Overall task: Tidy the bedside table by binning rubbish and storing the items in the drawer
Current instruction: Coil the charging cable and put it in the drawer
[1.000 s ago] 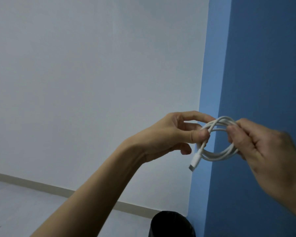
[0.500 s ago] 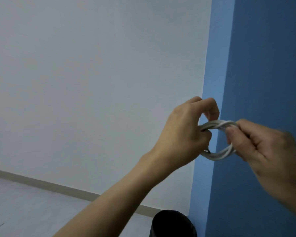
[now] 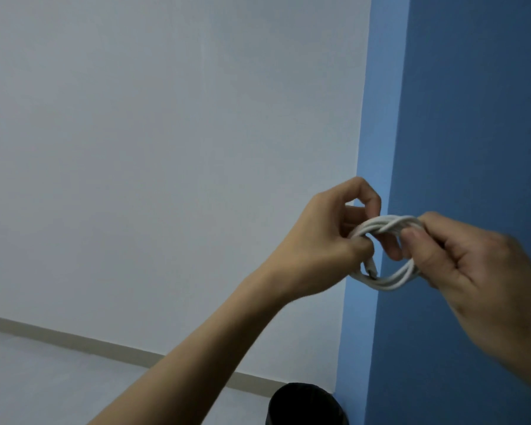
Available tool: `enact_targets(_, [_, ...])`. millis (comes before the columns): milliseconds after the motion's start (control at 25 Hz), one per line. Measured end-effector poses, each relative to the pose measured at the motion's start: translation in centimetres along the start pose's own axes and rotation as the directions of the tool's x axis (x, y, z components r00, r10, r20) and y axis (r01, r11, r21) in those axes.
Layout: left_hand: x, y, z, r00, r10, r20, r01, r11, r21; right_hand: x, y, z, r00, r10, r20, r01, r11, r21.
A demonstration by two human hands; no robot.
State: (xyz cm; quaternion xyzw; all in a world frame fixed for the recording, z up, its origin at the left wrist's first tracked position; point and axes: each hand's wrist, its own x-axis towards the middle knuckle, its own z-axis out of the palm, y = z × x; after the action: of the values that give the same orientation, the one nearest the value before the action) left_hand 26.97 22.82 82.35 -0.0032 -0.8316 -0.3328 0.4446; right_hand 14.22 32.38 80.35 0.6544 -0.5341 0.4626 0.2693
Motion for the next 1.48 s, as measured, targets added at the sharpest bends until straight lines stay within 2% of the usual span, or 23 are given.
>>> enact_targets(120, [0.1,-0.6,1.1,0.978,0.144,-0.154,-0.087,0.942,0.324,-0.2,-0.1,0.2,0.999,-0.027,0.033,0.027,0.999,-0.020])
enact_targets(160, [0.1,-0.7,1.3,0.967,0.161,-0.197,-0.080,0.927,0.366,-0.2,-0.1,0.2,0.999,-0.041,0.034,0.042,0.998,-0.037])
enact_targets(240, [0.2,-0.8,1.2,0.968,0.139,-0.210,-0.071,0.950,0.303,-0.1,-0.1,0.2,0.999,-0.043,0.010,0.044,0.998,-0.045])
enact_targets(360, [-0.1,-0.7,0.1,0.999,0.050,-0.021,-0.047,0.991,0.122,0.1,0.5,-0.1,0.999,0.005,-0.040,-0.006,0.999,-0.036])
enact_targets(400, [-0.2,-0.7,-0.2,0.999,0.030,0.045,-0.036,0.991,0.129,0.1,0.7,-0.2,0.998,0.028,-0.054,-0.029,0.999,-0.029])
enact_targets(480, [-0.3,-0.8,-0.3,0.995,0.001,0.097,-0.026,0.967,0.255,0.1,1.1,-0.3,0.996,0.058,-0.065,-0.059,0.998,-0.013])
enact_targets(720, [-0.5,-1.4,1.0,0.996,0.082,-0.033,-0.056,0.870,0.490,0.1,1.6,0.4,0.992,0.046,-0.114,-0.045,0.999,0.006])
enact_targets(920, [-0.3,-1.2,1.3,0.987,0.133,-0.091,-0.036,0.731,0.681,0.4,2.0,0.5,0.991,0.069,-0.113,-0.061,0.995,0.076])
enact_targets(1000, [-0.1,-1.5,1.6,0.977,0.155,-0.147,-0.011,0.723,0.690,0.6,1.8,0.3,0.989,0.118,-0.094,-0.103,0.983,0.155])
enact_targets(1160, [-0.1,-2.3,2.7,0.961,0.167,-0.219,0.012,0.769,0.640,0.6,1.8,0.1,0.973,0.228,-0.048,-0.206,0.938,0.280])
enact_targets(1280, [0.2,-2.6,3.1,0.946,0.201,-0.254,-0.003,0.788,0.615,0.6,2.2,-0.5,0.980,0.187,-0.066,-0.169,0.960,0.223])
enact_targets(1360, [0.6,-2.7,3.0,0.939,0.192,-0.287,0.024,0.793,0.609,0.8,2.5,-1.1,0.984,0.177,-0.008,-0.173,0.972,0.160])
enact_targets(1480, [0.8,-2.4,3.1,0.925,0.186,-0.331,0.069,0.775,0.628,1.0,2.3,-1.8,0.978,0.206,0.023,-0.205,0.951,0.232])
